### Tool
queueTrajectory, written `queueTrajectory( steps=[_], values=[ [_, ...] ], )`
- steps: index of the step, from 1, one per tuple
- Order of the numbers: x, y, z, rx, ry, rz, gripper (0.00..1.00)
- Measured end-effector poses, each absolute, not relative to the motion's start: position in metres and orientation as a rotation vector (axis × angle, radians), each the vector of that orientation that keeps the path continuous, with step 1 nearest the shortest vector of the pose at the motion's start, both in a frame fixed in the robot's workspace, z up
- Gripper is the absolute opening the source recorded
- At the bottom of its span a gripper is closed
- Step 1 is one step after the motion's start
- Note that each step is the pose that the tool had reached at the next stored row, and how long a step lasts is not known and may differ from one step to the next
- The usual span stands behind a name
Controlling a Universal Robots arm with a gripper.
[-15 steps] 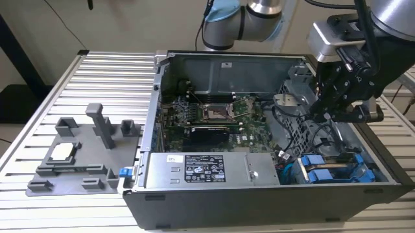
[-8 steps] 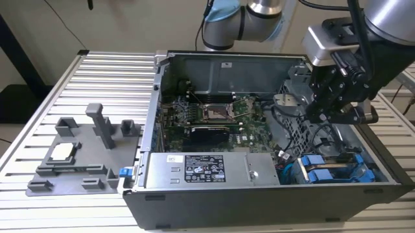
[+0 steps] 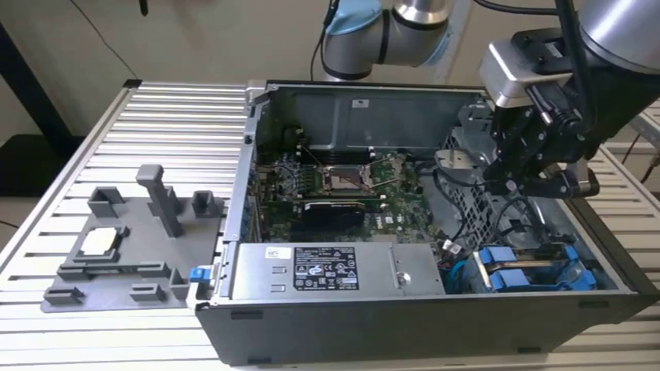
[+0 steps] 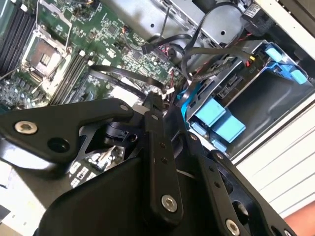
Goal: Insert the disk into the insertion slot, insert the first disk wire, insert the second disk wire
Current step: 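Insert the first disk wire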
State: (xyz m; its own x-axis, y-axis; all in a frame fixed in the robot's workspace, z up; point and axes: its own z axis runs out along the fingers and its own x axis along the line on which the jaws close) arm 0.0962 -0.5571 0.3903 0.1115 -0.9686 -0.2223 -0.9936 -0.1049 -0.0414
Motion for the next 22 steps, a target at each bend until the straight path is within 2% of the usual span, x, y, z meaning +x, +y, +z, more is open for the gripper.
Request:
queueTrajectory(
  steps=[14,16,17,22],
  values=[
    [0.0919,-0.5578,0.3836,-2.180,1.950,0.215,0.27],
    [0.0919,-0.5578,0.3836,-2.180,1.950,0.215,0.25],
    [0.0918,-0.5578,0.3836,-2.180,1.950,0.215,0.17],
    [0.0918,-0.5578,0.3835,-2.180,1.950,0.215,0.17]
  ],
)
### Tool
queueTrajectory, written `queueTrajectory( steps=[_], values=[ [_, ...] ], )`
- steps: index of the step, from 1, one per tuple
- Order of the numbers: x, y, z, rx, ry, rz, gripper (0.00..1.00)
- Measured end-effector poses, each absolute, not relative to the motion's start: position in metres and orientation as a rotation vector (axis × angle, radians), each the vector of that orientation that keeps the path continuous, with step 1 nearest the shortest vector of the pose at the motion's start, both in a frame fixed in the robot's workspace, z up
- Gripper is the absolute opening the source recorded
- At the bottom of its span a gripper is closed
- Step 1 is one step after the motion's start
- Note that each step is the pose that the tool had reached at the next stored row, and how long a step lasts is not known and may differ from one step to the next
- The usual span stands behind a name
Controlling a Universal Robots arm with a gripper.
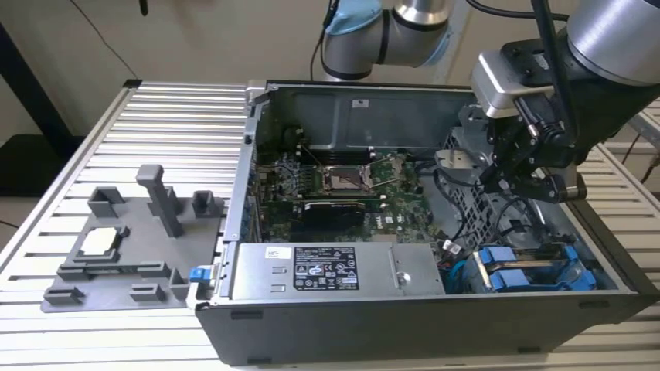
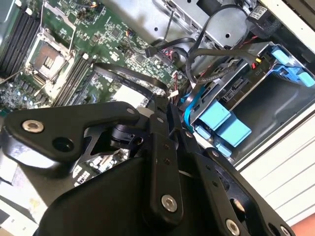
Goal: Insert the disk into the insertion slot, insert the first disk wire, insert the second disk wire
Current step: 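Insert the first disk wire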
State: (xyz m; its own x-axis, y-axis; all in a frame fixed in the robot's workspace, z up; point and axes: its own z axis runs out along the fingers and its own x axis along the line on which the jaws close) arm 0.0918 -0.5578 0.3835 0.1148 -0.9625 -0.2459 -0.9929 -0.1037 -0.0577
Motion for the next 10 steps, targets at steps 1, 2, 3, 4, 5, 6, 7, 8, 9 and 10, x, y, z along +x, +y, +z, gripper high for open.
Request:
queueTrajectory(
  steps=[1,2,3,4,5,6,7,8,9,10],
  values=[
    [0.0918,-0.5579,0.3835,-2.180,1.950,0.215,0.17],
    [0.0918,-0.5578,0.3835,-2.180,1.950,0.215,0.17],
    [0.0917,-0.5579,0.3836,-2.180,1.950,0.215,0.17],
    [0.0912,-0.5579,0.3836,-2.179,1.950,0.215,0.17],
    [0.0909,-0.5579,0.3839,-2.179,1.950,0.215,0.19],
    [0.0905,-0.5579,0.3841,-2.179,1.949,0.215,0.25],
    [0.0895,-0.5579,0.3842,-2.179,1.949,0.214,0.25],
    [0.0878,-0.5578,0.3842,-2.178,1.948,0.212,0.25],
    [0.0863,-0.5579,0.3842,-2.177,1.946,0.210,0.25],
    [0.0851,-0.5579,0.3842,-2.176,1.946,0.208,0.25]
  ],
)
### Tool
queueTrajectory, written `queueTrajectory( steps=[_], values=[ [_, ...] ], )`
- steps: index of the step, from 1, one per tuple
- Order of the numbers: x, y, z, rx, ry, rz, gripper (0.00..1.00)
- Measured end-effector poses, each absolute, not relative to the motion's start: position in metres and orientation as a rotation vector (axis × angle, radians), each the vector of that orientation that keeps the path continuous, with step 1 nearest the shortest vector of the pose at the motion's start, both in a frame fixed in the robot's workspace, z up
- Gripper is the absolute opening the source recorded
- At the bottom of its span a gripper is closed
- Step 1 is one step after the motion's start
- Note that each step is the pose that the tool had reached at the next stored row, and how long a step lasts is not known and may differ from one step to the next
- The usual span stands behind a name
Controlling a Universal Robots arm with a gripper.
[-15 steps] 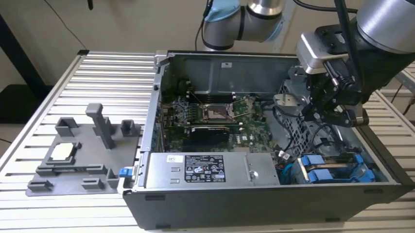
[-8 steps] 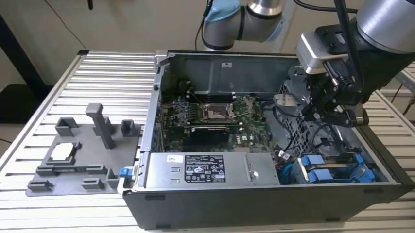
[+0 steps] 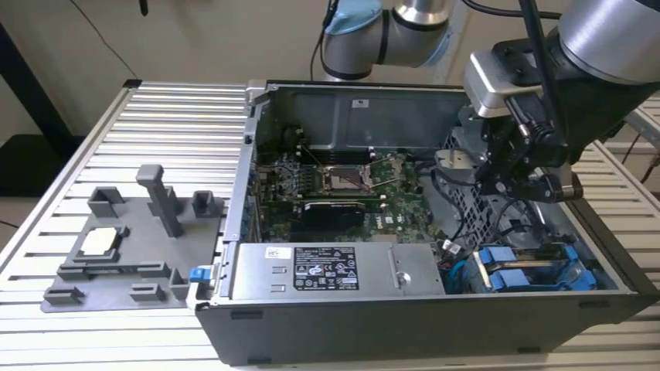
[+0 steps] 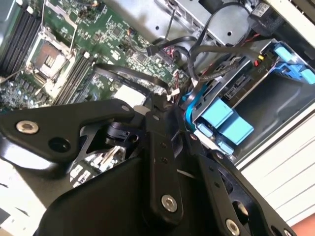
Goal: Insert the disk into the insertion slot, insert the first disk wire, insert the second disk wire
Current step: 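Insert the first disk wire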
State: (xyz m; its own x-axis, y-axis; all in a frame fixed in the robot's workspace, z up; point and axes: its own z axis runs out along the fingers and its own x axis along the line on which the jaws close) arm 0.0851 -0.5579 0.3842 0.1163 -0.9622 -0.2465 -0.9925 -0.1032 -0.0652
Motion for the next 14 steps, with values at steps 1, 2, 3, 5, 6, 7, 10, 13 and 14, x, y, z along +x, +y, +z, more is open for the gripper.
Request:
queueTrajectory(
  steps=[1,2,3,5,6,7,10,13,14],
  values=[
    [0.0842,-0.5579,0.3843,-2.175,1.944,0.207,0.25],
    [0.0837,-0.5579,0.3844,-2.173,1.942,0.206,0.25],
    [0.0833,-0.5578,0.3845,-2.169,1.938,0.205,0.25],
    [0.0824,-0.5578,0.3839,-2.164,1.932,0.197,0.25],
    [0.0820,-0.5578,0.3833,-2.162,1.930,0.193,0.25],
    [0.0817,-0.5579,0.3827,-2.161,1.929,0.190,0.25],
    [0.0809,-0.5578,0.3818,-2.159,1.925,0.185,0.25],
    [0.0808,-0.5579,0.3818,-2.159,1.925,0.184,0.24],
    [0.0808,-0.5579,0.3817,-2.159,1.925,0.184,0.24]
  ],
)
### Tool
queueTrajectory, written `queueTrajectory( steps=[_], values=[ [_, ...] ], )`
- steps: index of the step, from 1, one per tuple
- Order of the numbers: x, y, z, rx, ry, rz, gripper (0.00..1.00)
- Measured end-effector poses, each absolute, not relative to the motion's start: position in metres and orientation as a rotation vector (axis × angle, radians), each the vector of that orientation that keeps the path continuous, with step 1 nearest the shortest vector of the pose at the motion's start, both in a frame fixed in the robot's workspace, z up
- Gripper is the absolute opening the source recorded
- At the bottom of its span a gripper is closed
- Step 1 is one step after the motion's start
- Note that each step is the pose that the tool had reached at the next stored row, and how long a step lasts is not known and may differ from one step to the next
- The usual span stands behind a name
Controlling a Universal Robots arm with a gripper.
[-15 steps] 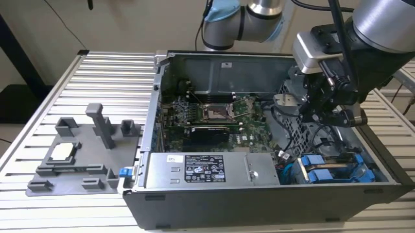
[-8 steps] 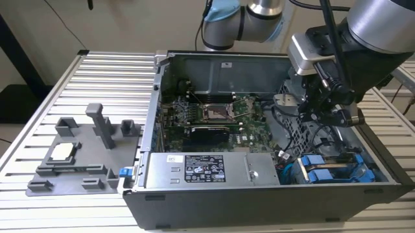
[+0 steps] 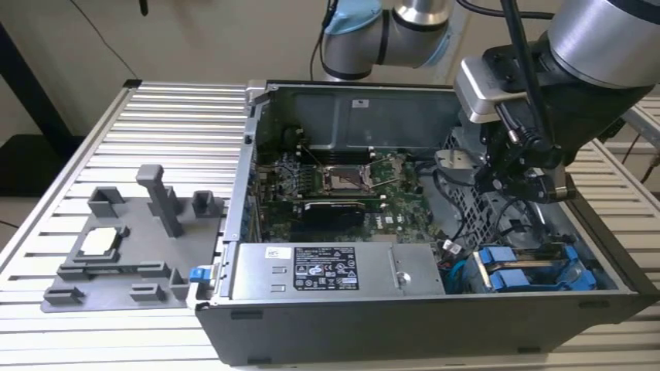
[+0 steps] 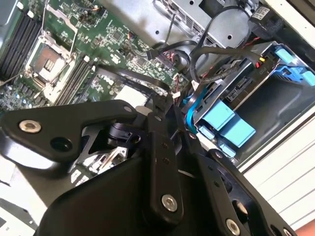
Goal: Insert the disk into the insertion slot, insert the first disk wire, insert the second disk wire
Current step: 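Insert the first disk wire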
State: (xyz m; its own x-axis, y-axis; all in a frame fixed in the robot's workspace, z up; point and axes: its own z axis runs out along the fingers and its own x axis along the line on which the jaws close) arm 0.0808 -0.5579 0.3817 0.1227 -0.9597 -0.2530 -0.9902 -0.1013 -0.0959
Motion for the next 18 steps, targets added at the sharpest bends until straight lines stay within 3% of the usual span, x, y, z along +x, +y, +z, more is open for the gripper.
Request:
queueTrajectory(
  steps=[1,13,16,18],
  values=[
    [0.0808,-0.5578,0.3817,-2.159,1.925,0.184,0.16],
    [0.0810,-0.5579,0.3817,-2.164,1.930,0.180,0.11],
    [0.0810,-0.5579,0.3822,-2.167,1.928,0.180,0.18],
    [0.0810,-0.5578,0.3822,-2.168,1.926,0.180,0.30]
  ],
)
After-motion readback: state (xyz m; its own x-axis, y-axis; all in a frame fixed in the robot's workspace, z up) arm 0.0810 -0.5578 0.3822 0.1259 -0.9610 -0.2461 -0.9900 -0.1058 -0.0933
